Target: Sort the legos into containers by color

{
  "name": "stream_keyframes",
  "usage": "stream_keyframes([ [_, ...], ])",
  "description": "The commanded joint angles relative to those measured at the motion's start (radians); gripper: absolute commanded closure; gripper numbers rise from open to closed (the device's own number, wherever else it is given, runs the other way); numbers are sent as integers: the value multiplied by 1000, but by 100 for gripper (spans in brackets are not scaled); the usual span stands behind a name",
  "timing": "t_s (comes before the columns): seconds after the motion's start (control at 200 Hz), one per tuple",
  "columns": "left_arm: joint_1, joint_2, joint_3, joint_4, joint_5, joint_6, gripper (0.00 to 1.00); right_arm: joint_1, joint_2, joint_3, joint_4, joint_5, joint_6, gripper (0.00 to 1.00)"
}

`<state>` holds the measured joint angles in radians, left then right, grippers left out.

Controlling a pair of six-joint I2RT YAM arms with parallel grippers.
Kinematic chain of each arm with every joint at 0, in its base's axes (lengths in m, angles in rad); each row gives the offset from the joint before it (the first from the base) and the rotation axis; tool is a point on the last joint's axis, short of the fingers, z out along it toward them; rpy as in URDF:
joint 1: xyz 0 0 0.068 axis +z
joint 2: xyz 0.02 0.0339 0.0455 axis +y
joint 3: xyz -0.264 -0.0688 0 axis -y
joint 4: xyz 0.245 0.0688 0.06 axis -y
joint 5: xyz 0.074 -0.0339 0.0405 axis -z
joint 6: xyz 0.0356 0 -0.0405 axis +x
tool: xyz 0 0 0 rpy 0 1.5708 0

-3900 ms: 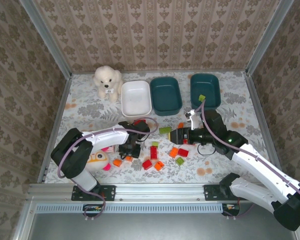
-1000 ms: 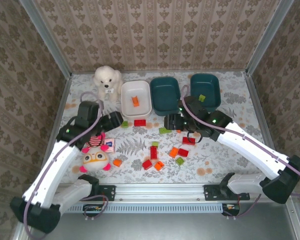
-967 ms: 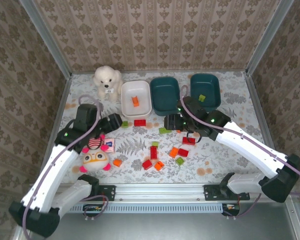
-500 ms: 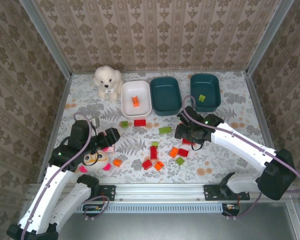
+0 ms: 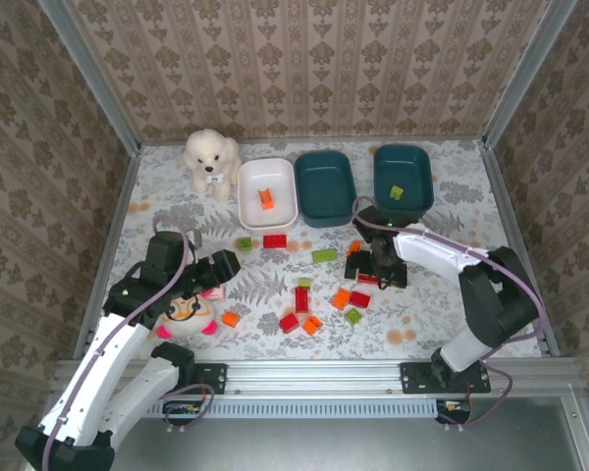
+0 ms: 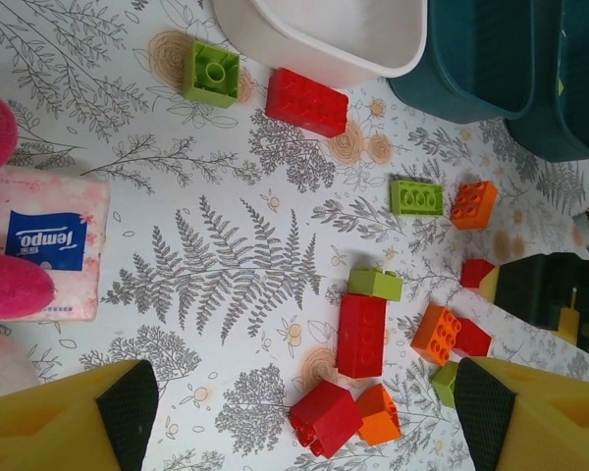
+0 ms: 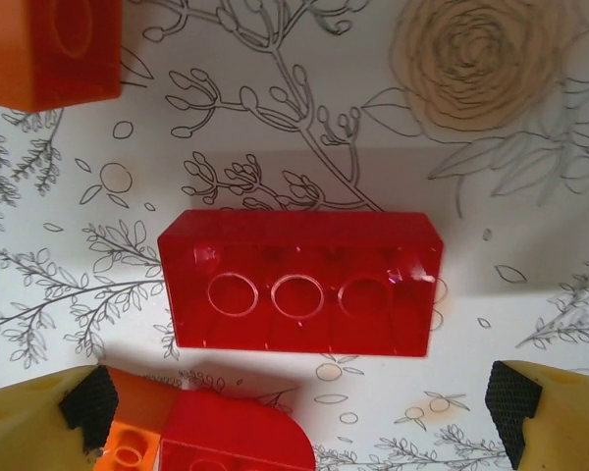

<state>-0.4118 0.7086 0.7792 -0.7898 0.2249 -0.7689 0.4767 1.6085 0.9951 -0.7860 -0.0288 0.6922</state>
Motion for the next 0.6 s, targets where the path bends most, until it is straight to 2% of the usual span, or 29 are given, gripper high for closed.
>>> stream_keyframes([
  [0.0, -9, 0, -5, 29, 9, -23, 18, -19, 34, 42, -43, 3, -60, 0],
  [0.18, -19, 6, -11, 42, 2, -35, 18, -29, 81, 51, -1, -32, -65, 7],
  [0.46, -25, 18, -12, 53, -7, -38, 18, -29, 155, 98, -4, -20, -75, 18],
  [0.595, -30, 23, -19, 61, -7, -40, 18, -27, 169, 107, 1, -21, -70, 30],
])
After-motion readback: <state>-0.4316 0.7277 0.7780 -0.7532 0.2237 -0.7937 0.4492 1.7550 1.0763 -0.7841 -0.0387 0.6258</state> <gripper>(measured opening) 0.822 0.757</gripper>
